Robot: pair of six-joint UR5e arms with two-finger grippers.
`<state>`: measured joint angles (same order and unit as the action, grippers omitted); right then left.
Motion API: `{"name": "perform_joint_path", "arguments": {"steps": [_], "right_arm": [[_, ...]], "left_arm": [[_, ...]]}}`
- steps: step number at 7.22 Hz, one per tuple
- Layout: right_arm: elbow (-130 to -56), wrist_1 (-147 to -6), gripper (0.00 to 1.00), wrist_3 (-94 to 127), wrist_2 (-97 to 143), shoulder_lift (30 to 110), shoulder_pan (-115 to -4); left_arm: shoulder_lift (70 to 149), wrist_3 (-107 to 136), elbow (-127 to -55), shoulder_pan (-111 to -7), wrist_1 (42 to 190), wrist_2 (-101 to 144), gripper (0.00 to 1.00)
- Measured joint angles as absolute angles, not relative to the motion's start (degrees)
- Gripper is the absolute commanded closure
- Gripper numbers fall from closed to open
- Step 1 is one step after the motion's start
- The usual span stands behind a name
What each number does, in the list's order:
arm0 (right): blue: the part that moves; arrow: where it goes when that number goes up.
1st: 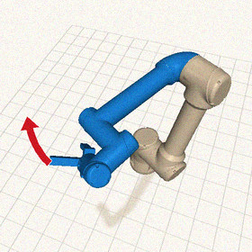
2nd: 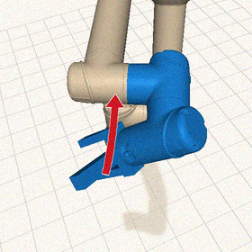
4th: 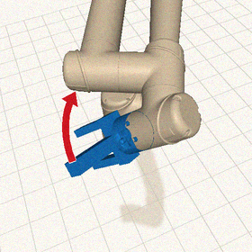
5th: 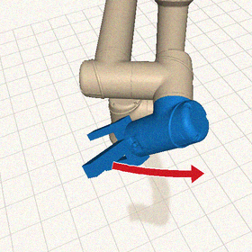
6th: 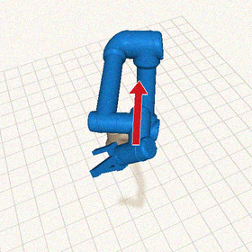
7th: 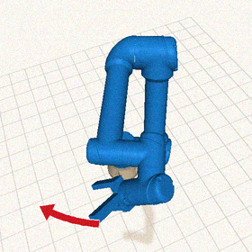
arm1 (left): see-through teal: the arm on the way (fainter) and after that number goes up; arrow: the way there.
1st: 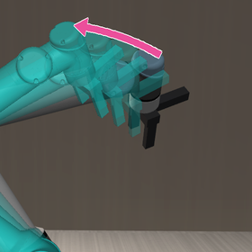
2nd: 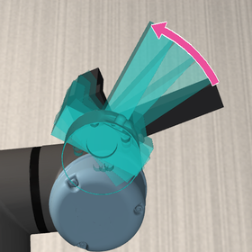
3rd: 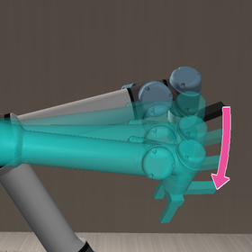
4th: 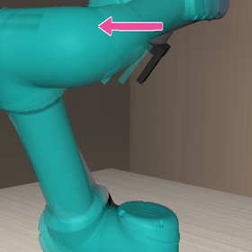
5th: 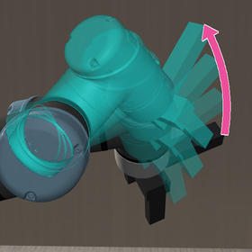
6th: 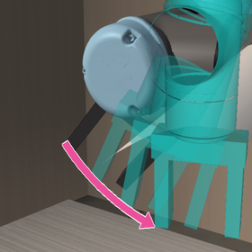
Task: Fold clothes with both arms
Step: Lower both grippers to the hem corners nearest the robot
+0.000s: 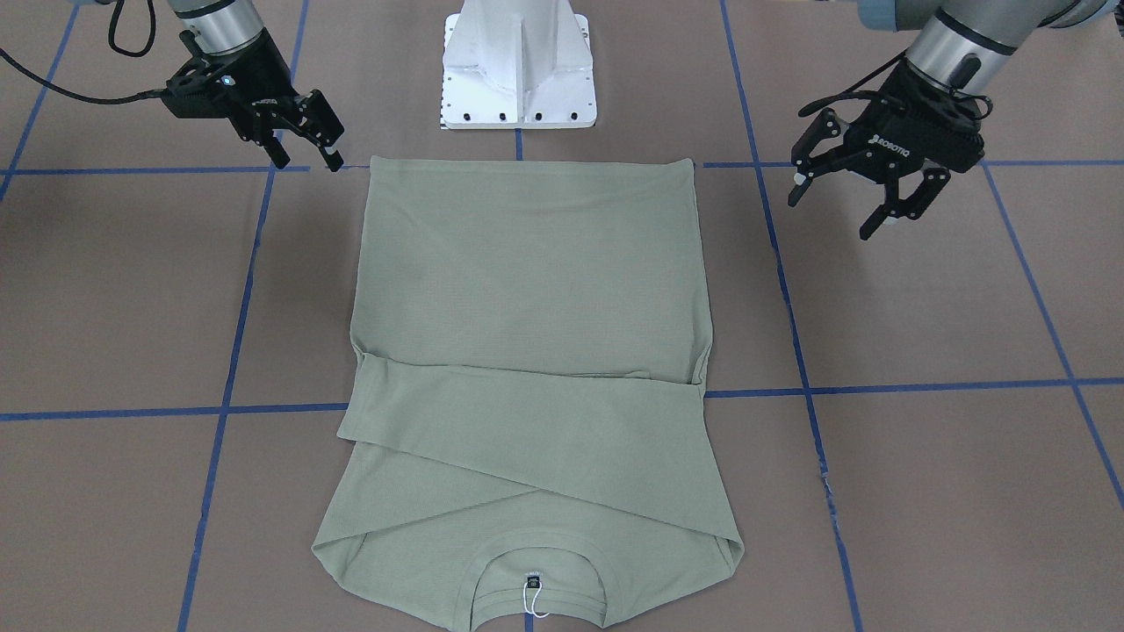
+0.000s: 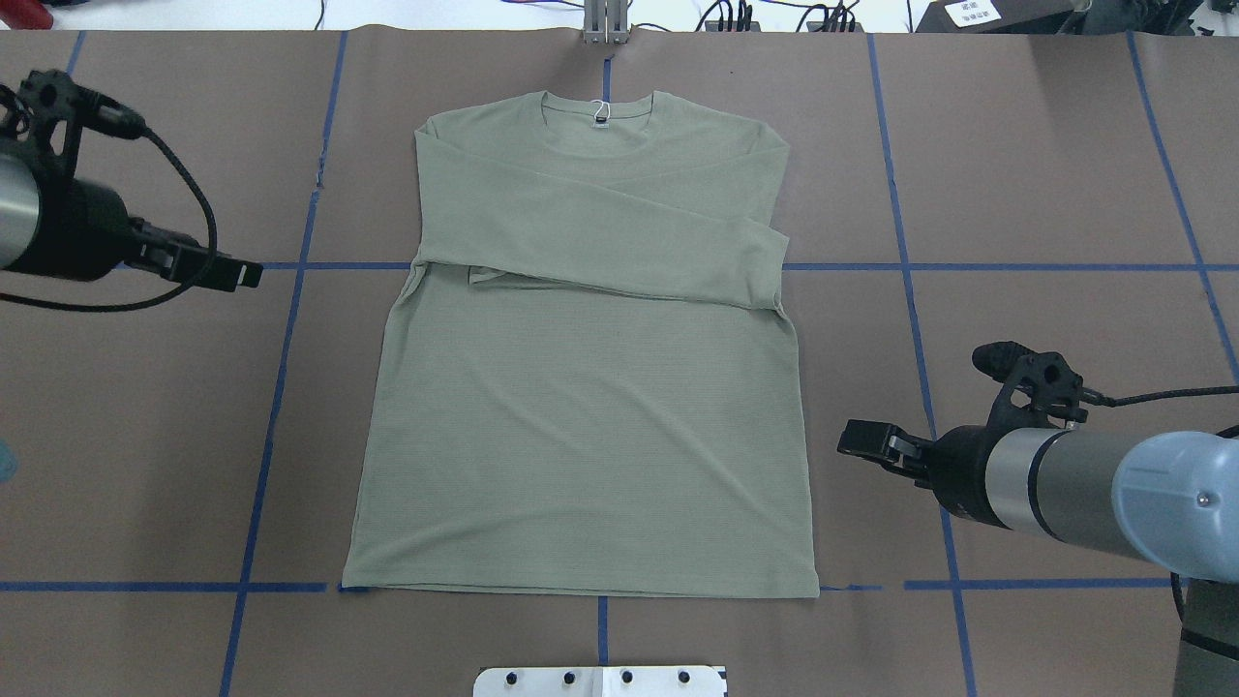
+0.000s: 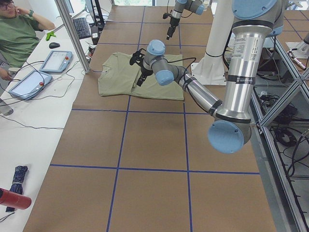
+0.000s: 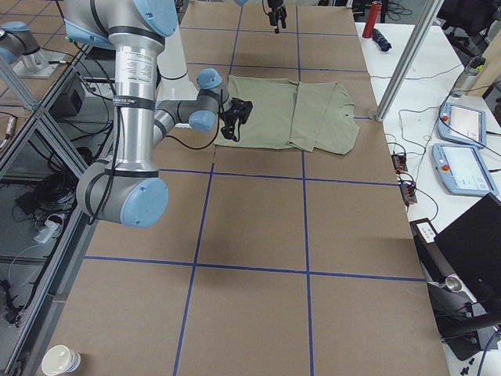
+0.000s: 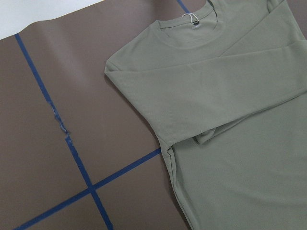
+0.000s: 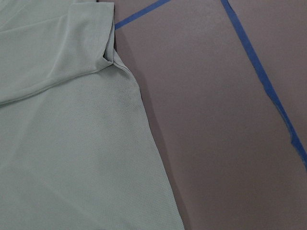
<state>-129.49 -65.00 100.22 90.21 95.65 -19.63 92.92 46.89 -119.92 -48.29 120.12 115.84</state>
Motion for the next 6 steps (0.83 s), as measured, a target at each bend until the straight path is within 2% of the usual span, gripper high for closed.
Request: {"name": "perform_joint_path", "arguments": {"steps": [1, 3, 6], "right_arm": [[-129.9, -65.0, 0.04, 102.6, 88.7, 96.1, -18.2], [-130.2, -65.0, 0.04, 104.3, 86.7, 96.5, -16.8], [-130.1, -65.0, 0.02, 104.5, 86.2, 96.4, -16.7]], "left_arm": [[90.2, 57.9, -120.1, -41.4, 125.0, 110.1, 0.36], [88.7, 75.6, -120.4, -28.2, 127.5, 99.0, 0.36], [88.5, 85.7, -120.6, -16.8, 127.5, 91.0, 0.36]]}}
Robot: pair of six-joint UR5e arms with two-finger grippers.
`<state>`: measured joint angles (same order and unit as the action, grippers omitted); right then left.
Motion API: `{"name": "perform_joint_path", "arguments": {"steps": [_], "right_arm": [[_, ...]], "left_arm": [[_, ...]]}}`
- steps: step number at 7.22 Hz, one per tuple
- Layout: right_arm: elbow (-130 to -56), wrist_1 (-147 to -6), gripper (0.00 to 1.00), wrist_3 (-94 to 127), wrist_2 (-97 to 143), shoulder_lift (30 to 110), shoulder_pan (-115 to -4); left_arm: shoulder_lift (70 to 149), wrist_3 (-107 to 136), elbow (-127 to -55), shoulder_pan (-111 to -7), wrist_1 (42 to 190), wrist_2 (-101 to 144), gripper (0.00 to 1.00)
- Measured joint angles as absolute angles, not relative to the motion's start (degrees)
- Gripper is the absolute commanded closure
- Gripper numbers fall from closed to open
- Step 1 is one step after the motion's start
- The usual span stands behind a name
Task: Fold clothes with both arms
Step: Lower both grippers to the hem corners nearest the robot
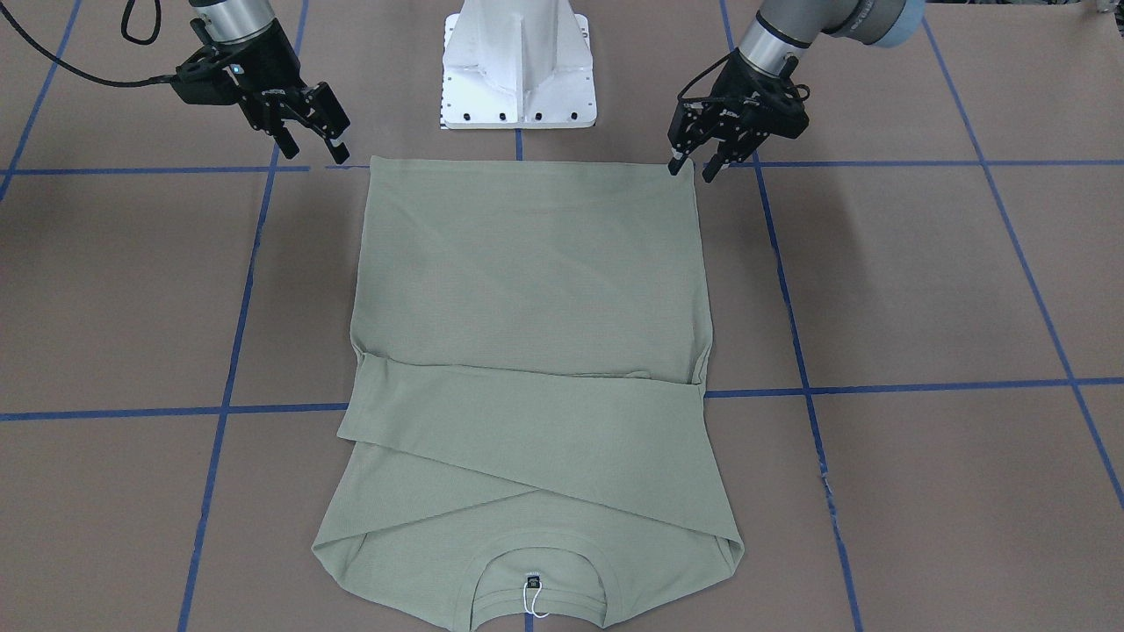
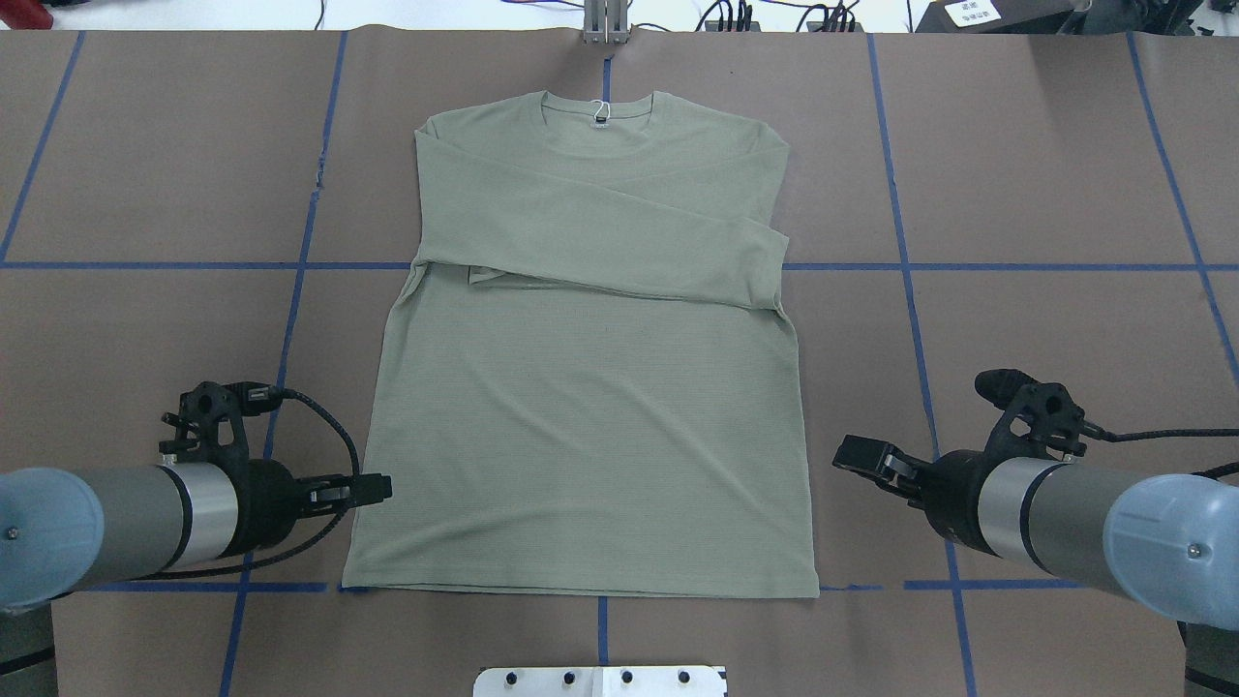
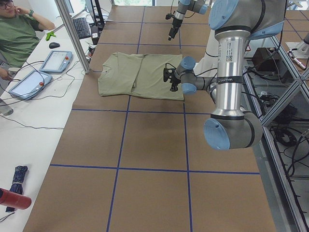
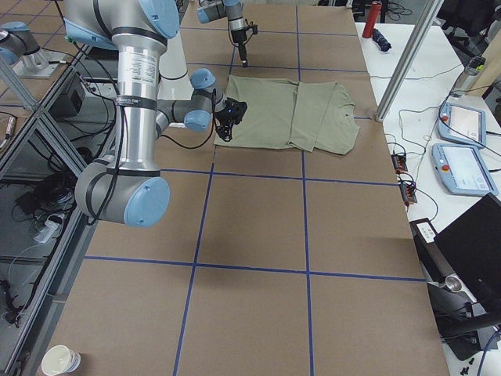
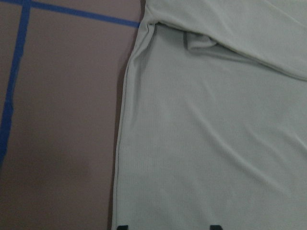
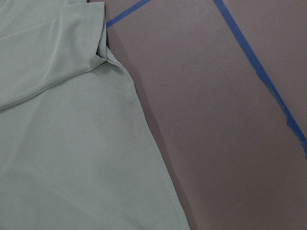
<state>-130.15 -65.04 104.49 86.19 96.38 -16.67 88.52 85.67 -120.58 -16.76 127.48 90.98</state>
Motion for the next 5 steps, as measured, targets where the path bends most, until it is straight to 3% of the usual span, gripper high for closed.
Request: {"name": "perform_joint_path", "arguments": {"steps": [5], "right_arm": [[-129.9, -65.0, 0.02, 104.5, 86.1, 96.3, -16.6]], "left_arm": [[86.4, 88.5, -118.4, -9.7, 127.2, 86.4, 0.35]]}}
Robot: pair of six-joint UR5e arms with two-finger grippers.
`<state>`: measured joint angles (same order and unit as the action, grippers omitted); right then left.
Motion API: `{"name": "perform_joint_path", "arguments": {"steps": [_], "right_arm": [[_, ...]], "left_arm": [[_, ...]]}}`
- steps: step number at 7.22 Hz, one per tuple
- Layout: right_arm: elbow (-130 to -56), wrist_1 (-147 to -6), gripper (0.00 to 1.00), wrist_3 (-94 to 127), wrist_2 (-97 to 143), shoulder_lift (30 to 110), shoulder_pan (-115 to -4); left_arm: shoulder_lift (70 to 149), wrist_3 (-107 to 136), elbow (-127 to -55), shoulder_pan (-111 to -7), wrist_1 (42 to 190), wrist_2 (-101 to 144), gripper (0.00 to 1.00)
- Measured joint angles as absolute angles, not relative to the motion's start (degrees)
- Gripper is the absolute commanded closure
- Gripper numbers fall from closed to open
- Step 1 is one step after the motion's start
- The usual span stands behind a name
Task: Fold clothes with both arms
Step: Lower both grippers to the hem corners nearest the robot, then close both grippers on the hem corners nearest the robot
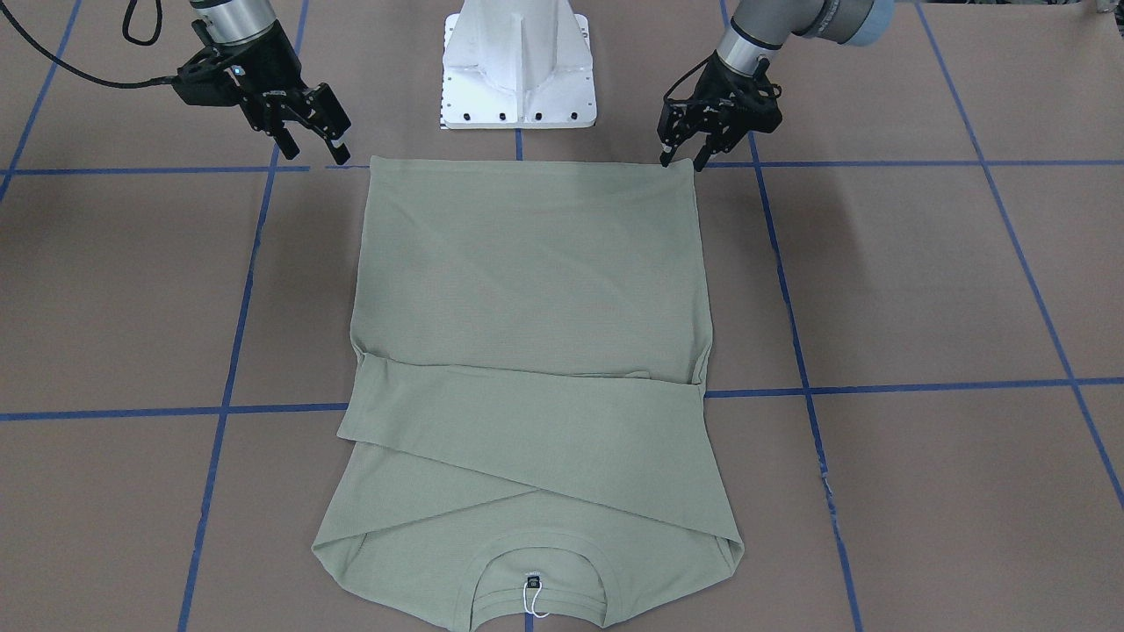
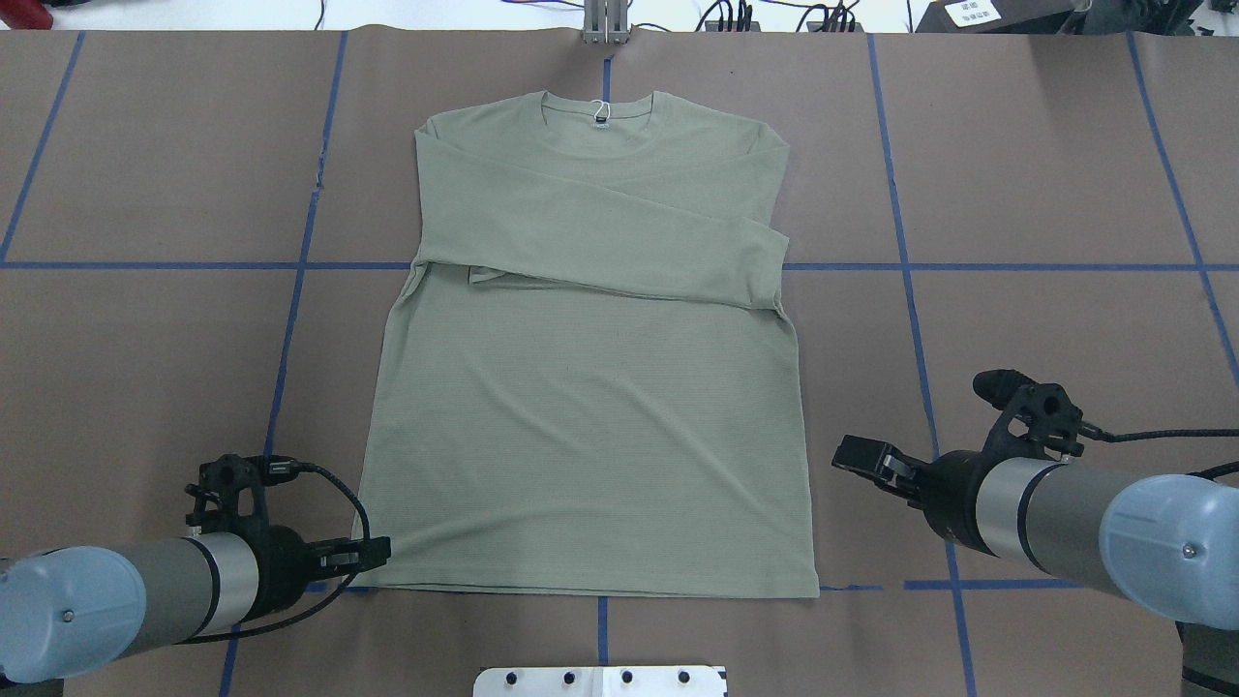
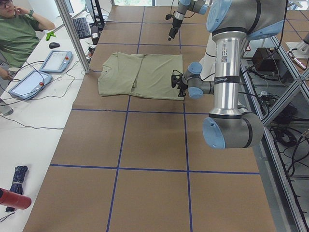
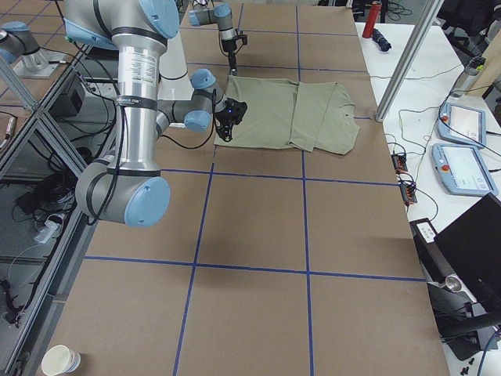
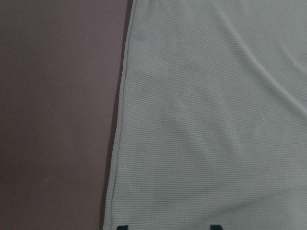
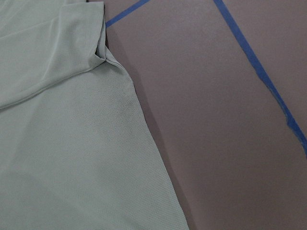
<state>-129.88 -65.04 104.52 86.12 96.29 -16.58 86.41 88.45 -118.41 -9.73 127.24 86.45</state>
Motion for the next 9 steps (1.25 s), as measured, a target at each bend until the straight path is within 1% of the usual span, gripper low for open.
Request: {"name": "perform_joint_path", "arguments": {"steps": [2, 6, 9], "right_arm": [[-129.8, -65.0, 0.02, 104.7, 86.1, 96.3, -16.5], [-129.7, -65.0, 0.02, 104.9, 86.1, 96.3, -16.5], [-129.7, -65.0, 0.02, 105.0, 86.1, 96.2, -16.5]], "left_arm": [[85.2, 88.5, -118.3, -8.1, 126.8, 85.3, 0.35], [85.3, 88.8, -118.0, -6.8, 125.7, 84.7, 0.36], [85.8, 89.0, -117.3, -6.0, 125.8, 84.6, 0.41]]}}
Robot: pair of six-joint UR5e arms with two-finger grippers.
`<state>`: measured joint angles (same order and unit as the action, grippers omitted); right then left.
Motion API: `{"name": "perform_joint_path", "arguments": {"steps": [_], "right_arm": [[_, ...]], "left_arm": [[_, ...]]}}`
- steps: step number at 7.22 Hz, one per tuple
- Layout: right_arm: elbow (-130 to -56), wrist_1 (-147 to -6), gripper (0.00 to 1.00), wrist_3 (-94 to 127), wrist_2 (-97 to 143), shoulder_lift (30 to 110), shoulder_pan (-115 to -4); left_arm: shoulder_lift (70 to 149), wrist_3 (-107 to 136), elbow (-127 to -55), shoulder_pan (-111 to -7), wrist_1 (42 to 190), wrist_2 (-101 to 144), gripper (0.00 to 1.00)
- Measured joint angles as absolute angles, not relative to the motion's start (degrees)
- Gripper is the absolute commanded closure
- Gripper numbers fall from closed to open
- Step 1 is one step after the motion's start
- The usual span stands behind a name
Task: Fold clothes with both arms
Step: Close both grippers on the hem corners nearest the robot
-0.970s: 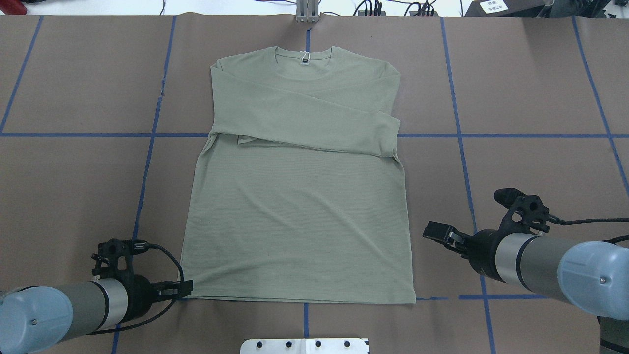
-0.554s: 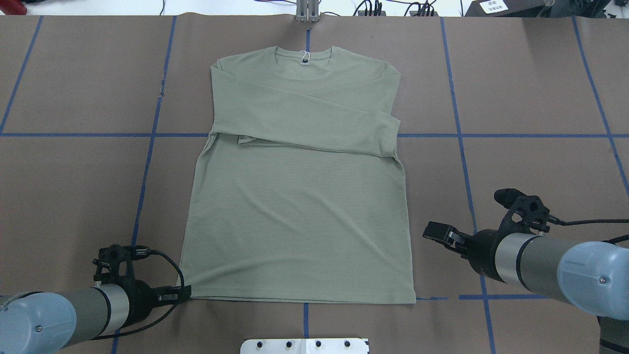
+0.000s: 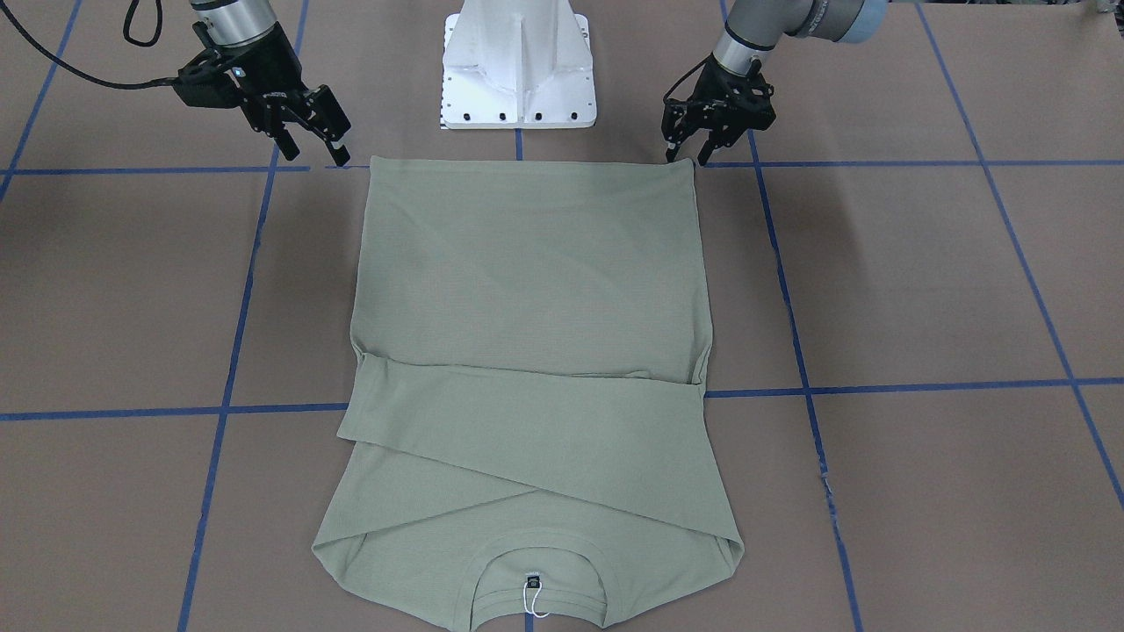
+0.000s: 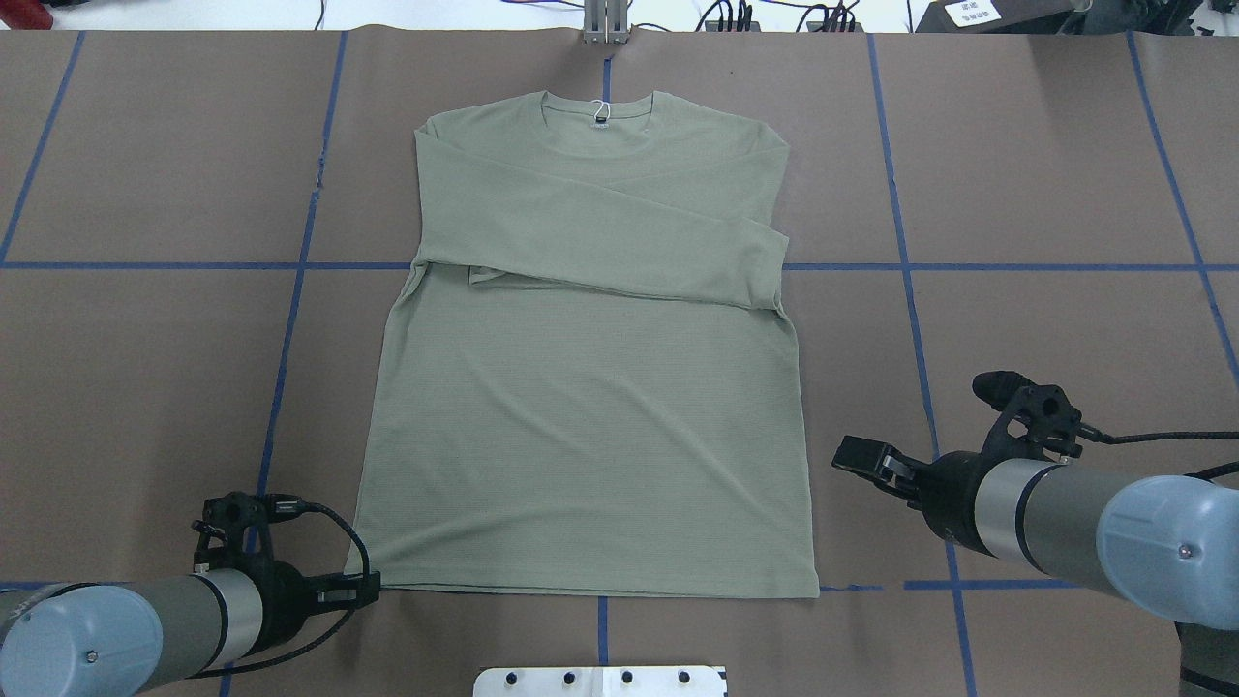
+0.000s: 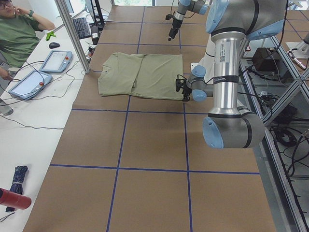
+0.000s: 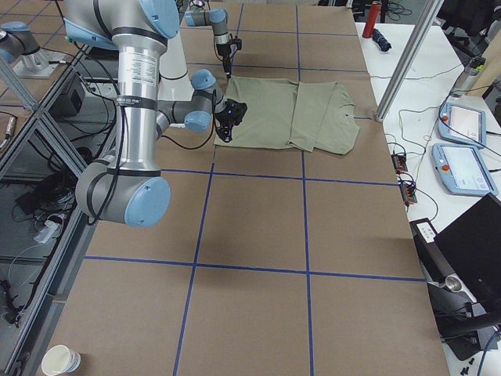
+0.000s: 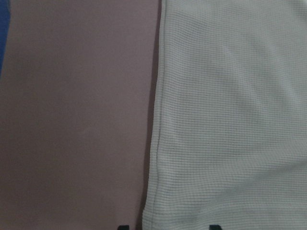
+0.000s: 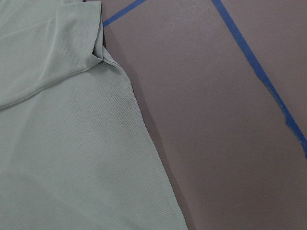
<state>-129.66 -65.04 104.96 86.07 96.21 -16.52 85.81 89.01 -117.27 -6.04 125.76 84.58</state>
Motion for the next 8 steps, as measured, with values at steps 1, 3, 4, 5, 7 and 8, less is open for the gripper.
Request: {"name": "perform_joint_path", "arguments": {"steps": [1, 3, 4, 5, 7, 8], "right_arm": [[-129.6, -65.0, 0.02, 105.0, 86.1, 96.2, -16.5], [-129.6, -65.0, 0.02, 104.9, 86.0, 96.1, -16.5], [-129.6, -65.0, 0.01, 104.9, 86.0, 96.1, -16.5], [-129.6, -65.0, 0.01, 104.9, 86.0, 96.1, -16.5], [-129.6, -65.0, 0.01, 104.9, 85.7, 96.1, -16.5], [-129.6, -65.0, 0.01, 104.9, 85.6, 96.1, -16.5]], "left_arm": [[86.0, 89.0, -117.1, -5.9, 125.8, 84.6, 0.42], [86.3, 89.0, -117.0, -5.7, 125.8, 84.6, 0.47], [86.4, 89.0, -117.0, -5.6, 125.8, 84.6, 0.51], [86.4, 89.0, -117.0, -5.6, 125.8, 84.6, 0.51], [86.5, 88.9, -116.7, -5.5, 125.7, 84.6, 0.56], [86.5, 88.9, -116.6, -5.5, 125.7, 84.6, 0.75]]}}
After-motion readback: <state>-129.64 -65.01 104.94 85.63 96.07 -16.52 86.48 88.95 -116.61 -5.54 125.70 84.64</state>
